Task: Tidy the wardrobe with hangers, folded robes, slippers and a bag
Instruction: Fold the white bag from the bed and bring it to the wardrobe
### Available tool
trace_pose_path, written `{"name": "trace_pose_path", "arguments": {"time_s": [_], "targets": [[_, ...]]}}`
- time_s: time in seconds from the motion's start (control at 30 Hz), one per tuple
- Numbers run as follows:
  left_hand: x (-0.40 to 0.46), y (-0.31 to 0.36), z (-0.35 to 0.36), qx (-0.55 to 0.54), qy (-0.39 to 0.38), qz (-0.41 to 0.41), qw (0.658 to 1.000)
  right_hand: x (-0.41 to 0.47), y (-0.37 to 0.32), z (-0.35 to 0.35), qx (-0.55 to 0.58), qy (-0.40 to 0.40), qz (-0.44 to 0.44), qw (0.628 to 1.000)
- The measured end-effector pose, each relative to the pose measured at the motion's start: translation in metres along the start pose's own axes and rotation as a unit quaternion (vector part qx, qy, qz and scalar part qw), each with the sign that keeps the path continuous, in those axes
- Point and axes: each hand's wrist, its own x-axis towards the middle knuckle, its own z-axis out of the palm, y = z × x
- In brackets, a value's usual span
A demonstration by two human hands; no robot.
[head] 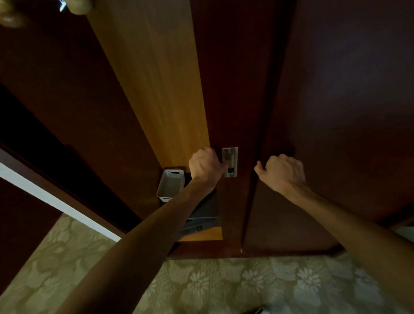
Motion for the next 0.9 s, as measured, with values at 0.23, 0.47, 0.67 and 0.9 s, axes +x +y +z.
{"name": "trace_pose_path", "arguments": {"time_s": [0.23, 0.47, 0.67, 0.9], "targets": [[0.0, 0.012, 0.007, 0.003, 0.008, 0.036, 0.999, -0.002, -0.002, 0.001, 0.009, 0.003, 0.015, 1.0], [-0.006, 0.024, 0.009, 0.023, -0.021, 0.069, 0.997, -0.004, -0.001, 0.005, 0.034, 0.004, 0.015, 0.999], [-0.014, 0.024, 0.015, 0.063, -0.04, 0.062, 0.995, -0.005, -0.002, 0.012, 0.035, 0.0, 0.005, 0.999], [-0.028, 0.018, 0.036, 0.123, -0.098, 0.104, 0.982, -0.023, 0.003, 0.041, 0.064, -0.039, 0.032, 0.997]]}}
